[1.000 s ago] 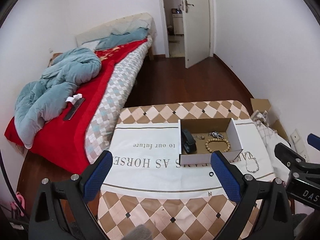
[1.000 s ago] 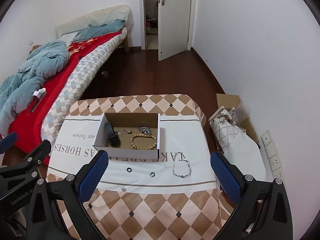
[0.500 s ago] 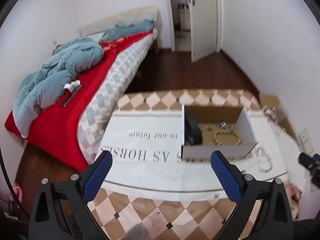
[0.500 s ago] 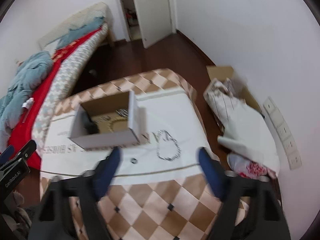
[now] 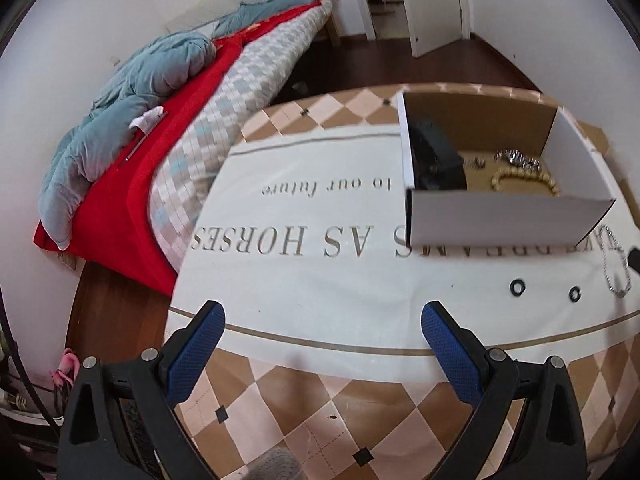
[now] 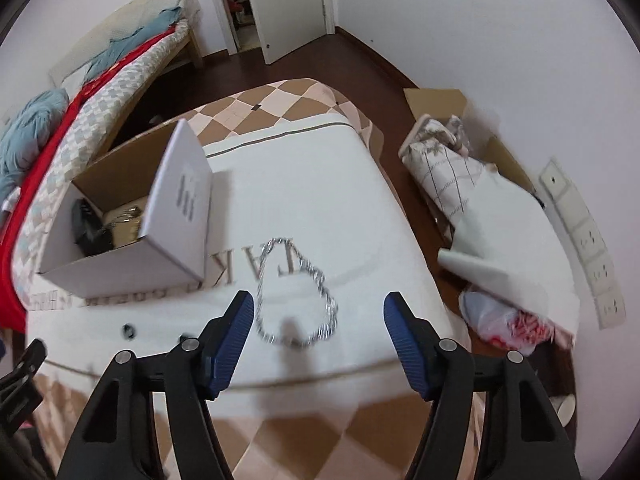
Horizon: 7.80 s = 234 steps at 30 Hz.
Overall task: Organize jewelry
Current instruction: 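Grasp the thin silver chain with the right tool while the left tool grasps the small silver stud, then carry the chain with the right tool while the left tool carries the stud into the box, then open both tools to release the chain and stud inside the box, then lift both open tools away from the box, then grasp a small black ring with the right tool while the left tool grasps the other black ring, then carry the black ring with the right tool while the left tool carries its ring into the box, then open both tools to release the black rings inside the box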
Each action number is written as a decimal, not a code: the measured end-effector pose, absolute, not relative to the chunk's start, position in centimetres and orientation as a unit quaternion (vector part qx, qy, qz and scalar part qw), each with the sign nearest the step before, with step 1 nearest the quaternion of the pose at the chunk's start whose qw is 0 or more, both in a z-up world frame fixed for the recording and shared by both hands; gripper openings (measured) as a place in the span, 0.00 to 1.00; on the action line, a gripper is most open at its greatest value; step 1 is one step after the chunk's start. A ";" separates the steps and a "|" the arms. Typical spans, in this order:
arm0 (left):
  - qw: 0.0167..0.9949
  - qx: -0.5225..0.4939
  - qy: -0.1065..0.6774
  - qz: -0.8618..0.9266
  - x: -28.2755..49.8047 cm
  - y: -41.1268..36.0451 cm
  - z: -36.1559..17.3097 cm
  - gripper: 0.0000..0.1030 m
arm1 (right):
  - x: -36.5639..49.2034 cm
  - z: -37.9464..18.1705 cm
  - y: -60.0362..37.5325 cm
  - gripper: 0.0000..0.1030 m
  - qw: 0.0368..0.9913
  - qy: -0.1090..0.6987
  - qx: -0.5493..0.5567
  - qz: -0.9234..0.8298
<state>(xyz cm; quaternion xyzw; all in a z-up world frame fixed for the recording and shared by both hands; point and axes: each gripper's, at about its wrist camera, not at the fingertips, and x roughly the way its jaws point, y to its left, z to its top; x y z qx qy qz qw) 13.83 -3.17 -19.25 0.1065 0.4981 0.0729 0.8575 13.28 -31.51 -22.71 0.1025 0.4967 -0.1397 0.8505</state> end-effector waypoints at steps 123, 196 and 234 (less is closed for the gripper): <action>0.901 0.062 0.429 -0.017 15.6 -2.7 -5.5 0.95 | 13.7 -7.9 -22.3 1.00 0.880 0.466 0.015 -0.094; 0.815 0.097 0.565 -0.083 16.9 -13.4 -23.4 0.34 | 10.2 -23.0 -28.9 0.13 0.858 0.489 0.107 -0.117; 0.822 0.000 0.554 -0.131 28.2 -8.6 -10.8 0.16 | 23.5 -15.7 -26.8 0.20 0.828 0.514 0.221 0.044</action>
